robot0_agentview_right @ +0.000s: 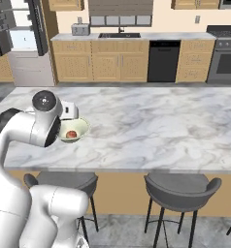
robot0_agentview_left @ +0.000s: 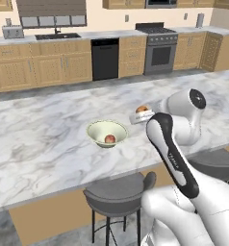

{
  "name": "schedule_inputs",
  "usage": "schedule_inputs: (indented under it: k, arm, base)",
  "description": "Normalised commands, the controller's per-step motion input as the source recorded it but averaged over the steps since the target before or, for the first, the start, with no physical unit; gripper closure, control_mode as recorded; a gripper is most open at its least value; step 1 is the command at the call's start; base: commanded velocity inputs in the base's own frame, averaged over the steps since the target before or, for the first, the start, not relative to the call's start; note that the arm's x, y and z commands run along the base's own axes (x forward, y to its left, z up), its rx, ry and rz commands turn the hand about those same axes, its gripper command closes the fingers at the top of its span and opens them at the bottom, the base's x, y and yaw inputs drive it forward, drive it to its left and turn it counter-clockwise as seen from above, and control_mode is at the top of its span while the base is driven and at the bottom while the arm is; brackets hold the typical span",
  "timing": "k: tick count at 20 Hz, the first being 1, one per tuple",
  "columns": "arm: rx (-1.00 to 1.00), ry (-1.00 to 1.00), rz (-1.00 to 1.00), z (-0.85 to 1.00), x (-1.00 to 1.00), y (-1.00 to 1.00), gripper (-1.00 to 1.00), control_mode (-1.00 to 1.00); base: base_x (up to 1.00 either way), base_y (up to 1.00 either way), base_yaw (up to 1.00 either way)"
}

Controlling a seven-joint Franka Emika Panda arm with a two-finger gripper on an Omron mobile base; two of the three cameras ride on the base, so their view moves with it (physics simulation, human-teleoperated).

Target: Retrieve the peach and tangerine from the fridge and place them into the bowl on the dining table.

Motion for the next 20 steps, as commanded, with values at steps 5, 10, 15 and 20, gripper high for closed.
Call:
schedule_inputs:
  k: [5, 10, 15, 20]
  arm:
    - [0.0, 0.01, 0.03, -0.39, 0.46, 0.03, 1.0, -1.0]
    - [0.0, 0.05, 0.02, -0.33, 0.5, 0.08, 1.0, -1.0]
    - [0.0, 0.07, 0.0, -0.4, 0.46, 0.21, 1.0, -1.0]
    - [0.0, 0.05, 0.0, -0.36, 0.42, 0.19, 1.0, -1.0]
  base:
    - [0.0, 0.0, 0.0]
    - [0.0, 0.0, 0.0]
    - [0.0, 0.0, 0.0]
    - [0.0, 0.0, 0.0]
